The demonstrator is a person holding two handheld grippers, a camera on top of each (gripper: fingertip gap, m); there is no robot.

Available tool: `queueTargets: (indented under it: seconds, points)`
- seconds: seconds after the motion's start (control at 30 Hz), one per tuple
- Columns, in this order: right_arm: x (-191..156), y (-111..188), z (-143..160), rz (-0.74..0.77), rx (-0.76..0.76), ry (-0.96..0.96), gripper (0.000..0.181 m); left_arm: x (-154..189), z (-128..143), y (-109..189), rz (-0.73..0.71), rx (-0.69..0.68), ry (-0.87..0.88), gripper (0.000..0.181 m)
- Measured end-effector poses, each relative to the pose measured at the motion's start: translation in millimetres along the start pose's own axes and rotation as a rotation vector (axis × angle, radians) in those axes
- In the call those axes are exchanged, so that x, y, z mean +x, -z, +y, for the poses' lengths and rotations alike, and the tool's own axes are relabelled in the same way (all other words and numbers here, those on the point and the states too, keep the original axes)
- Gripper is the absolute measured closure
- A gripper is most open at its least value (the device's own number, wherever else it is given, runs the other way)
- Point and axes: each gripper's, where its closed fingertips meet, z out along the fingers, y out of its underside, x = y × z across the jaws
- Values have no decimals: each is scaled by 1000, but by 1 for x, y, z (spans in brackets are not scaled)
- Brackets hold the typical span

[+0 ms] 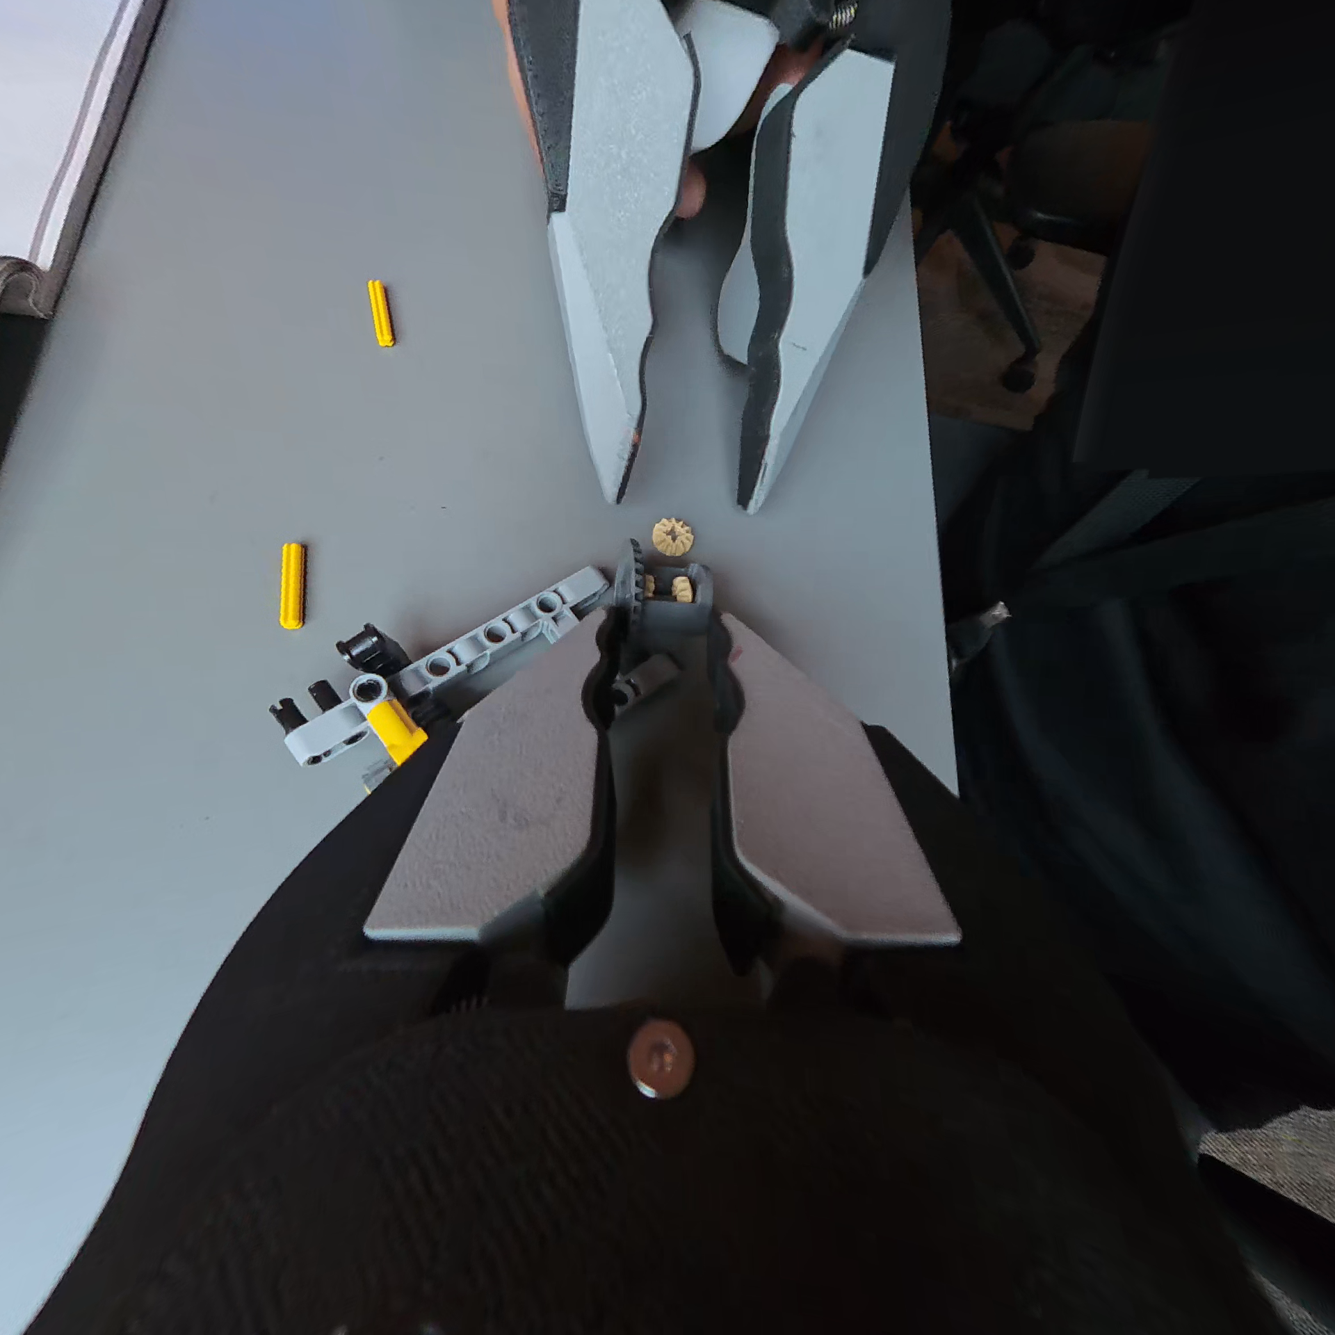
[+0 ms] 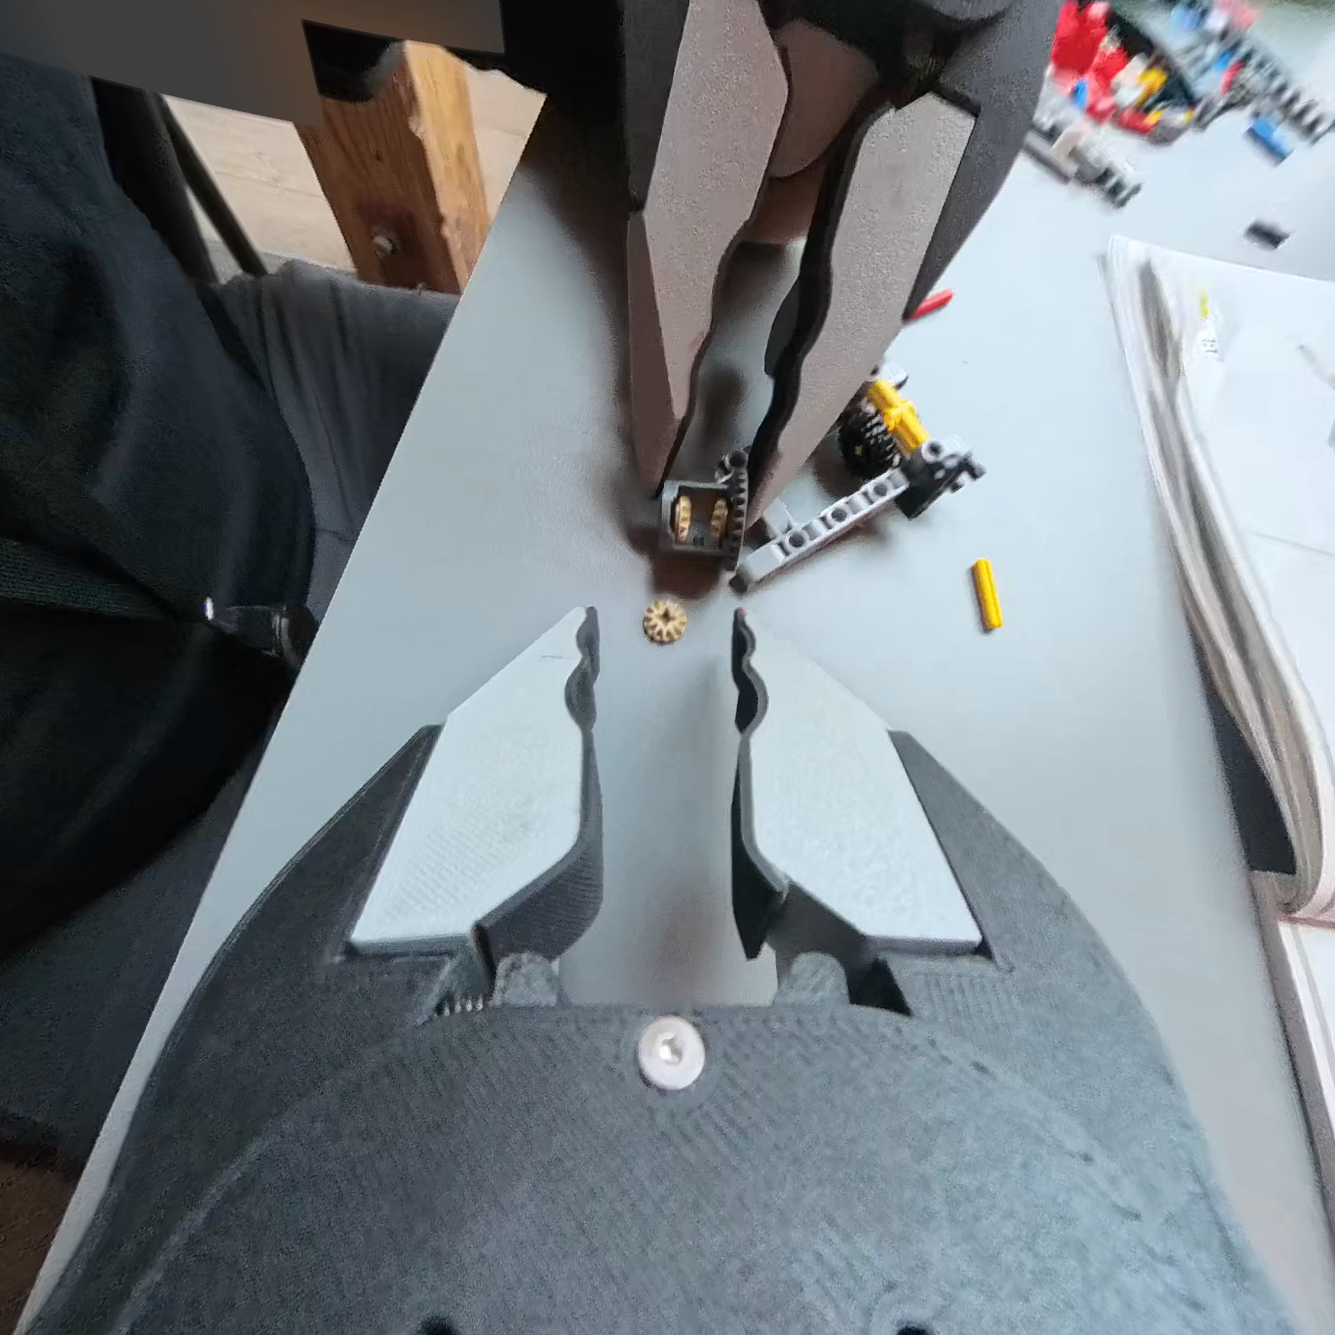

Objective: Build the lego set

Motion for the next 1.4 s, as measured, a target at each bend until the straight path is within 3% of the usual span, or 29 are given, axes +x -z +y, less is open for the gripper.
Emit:
queueTargets:
  seconds: [0.13, 0.37, 0.5, 0.67, 0.87, 1.4]
  points:
    - [3, -3, -15, 64, 61, 61, 154, -2, -2, 0, -18, 9, -42, 160]
    - [10, -6, -10, 155, 17, 115, 147, -1, -7, -9, -69, -8, -193, 160]
    - [12, -5, -6, 198, -2, 163, 160, -1, -16, -4, -97, 57, -212, 161]
    - [17, 0, -21, 242, 62, 160, 159, -1, -25, 6, -144, 145, -240, 161]
    - [18, -3, -24, 237, 68, 135, 159, 0, -24, 7, -107, 149, -110, 161]
    - [12, 16, -34, 114, 208, 68, 162, 7, -29, 11, 24, 196, -53, 161]
